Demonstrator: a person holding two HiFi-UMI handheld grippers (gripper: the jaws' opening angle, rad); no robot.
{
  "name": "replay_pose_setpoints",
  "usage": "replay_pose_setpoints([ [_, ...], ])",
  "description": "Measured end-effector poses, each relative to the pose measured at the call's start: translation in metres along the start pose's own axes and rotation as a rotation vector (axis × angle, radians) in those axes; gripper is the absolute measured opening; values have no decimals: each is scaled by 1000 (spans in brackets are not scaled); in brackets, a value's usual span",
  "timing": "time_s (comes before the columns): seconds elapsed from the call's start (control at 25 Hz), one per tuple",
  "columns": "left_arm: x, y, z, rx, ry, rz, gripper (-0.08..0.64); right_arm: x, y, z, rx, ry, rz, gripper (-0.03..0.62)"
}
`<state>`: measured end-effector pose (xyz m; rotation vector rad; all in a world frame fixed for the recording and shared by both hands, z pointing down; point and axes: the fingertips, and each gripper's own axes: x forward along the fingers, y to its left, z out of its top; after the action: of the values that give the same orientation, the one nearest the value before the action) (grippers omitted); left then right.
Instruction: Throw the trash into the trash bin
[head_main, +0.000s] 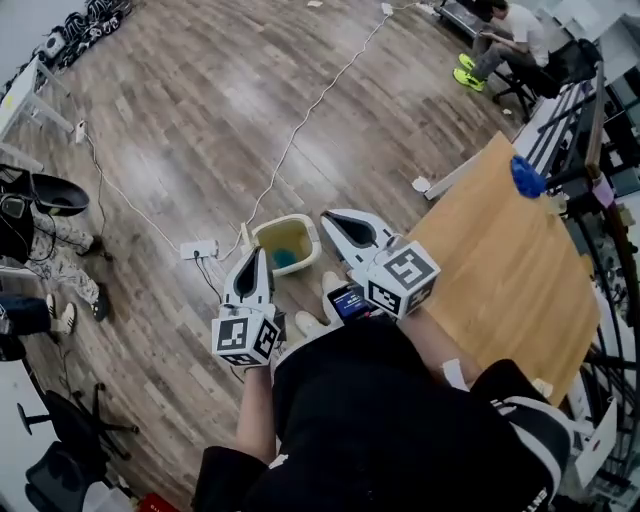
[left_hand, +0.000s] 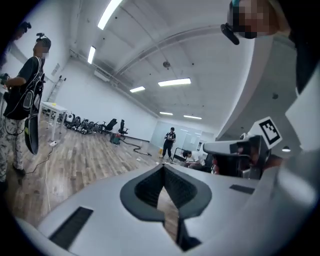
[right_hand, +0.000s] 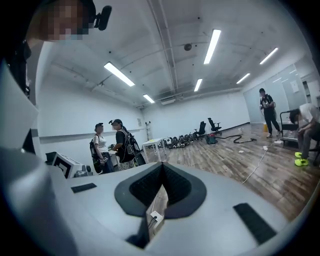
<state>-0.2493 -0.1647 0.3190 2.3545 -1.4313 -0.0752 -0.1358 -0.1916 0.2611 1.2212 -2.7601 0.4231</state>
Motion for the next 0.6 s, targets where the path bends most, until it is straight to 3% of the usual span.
replay_pose_setpoints([
  [0.32, -41, -47, 70, 116, -148, -153, 5, -6, 47, 21, -15, -55, 86, -2],
  [0.6, -60, -42, 92, 96, -227, -168, 5, 8, 71, 33, -43, -99, 140, -2],
])
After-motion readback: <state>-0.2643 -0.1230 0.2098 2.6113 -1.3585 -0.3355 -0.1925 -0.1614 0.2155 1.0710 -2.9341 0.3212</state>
